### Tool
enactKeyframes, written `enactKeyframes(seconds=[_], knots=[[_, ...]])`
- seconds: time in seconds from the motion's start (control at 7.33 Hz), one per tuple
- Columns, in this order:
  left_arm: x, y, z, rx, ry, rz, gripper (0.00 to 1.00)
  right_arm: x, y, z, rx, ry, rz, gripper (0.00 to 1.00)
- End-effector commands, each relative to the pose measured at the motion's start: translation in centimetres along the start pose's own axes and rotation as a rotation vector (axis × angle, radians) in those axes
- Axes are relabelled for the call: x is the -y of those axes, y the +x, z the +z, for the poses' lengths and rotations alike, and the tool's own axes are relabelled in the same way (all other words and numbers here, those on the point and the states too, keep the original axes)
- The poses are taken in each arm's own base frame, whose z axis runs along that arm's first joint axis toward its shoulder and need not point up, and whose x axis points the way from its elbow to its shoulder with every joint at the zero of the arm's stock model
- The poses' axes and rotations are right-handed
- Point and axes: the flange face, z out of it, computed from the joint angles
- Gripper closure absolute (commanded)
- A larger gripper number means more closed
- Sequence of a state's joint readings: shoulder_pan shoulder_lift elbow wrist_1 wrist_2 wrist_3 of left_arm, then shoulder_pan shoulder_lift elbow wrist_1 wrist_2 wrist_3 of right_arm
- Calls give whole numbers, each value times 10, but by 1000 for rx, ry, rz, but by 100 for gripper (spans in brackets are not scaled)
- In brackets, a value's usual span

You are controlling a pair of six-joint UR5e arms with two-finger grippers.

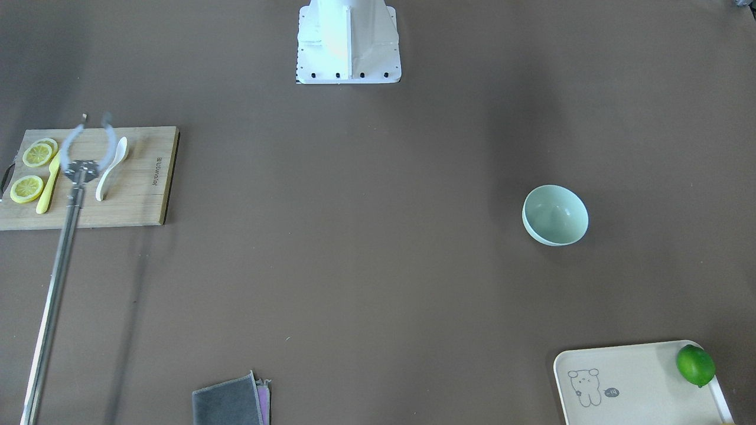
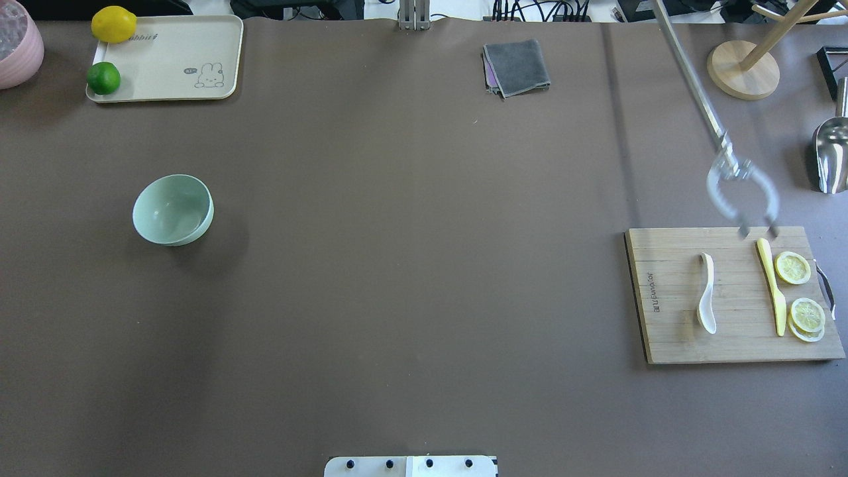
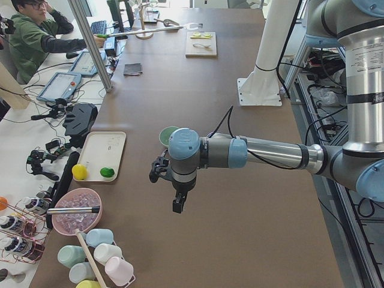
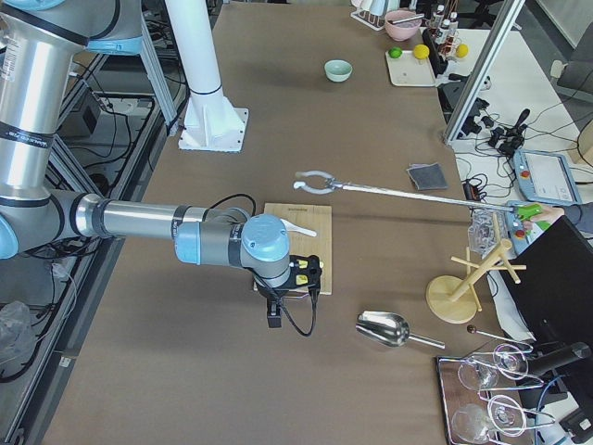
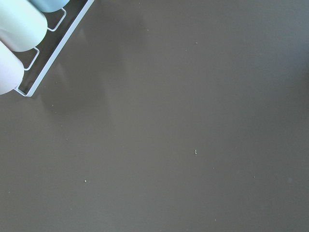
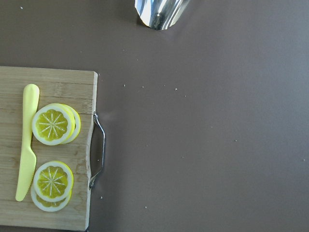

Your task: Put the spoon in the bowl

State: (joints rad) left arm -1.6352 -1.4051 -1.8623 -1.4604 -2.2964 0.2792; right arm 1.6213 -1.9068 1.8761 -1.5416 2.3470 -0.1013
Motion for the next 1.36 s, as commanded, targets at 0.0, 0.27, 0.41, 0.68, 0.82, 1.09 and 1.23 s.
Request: enactKeyframes(seconds=[0.0, 0.27, 0.41, 0.68, 0.82, 1.09, 1.23], knots=[[-1, 0, 0, 0, -1, 2, 1, 0, 0, 0, 0, -1, -1, 0], [0, 1, -1, 0, 1, 4, 1, 0, -1, 0, 2, -1, -1, 0], [1, 2, -2, 3, 5, 8, 1, 1, -2, -1, 7, 7, -5, 0], [12, 8, -13, 24, 84, 79, 1, 9, -10, -7, 30, 132, -125, 0], [17, 11, -17, 40, 134, 122, 1, 14, -14, -11, 25, 197, -191, 0], [25, 15, -25, 62, 212, 188, 1, 22, -24, -23, 14, 279, -263, 0], [69, 18, -41, 86, 305, 271, 1, 26, -26, -24, 14, 282, -259, 0]])
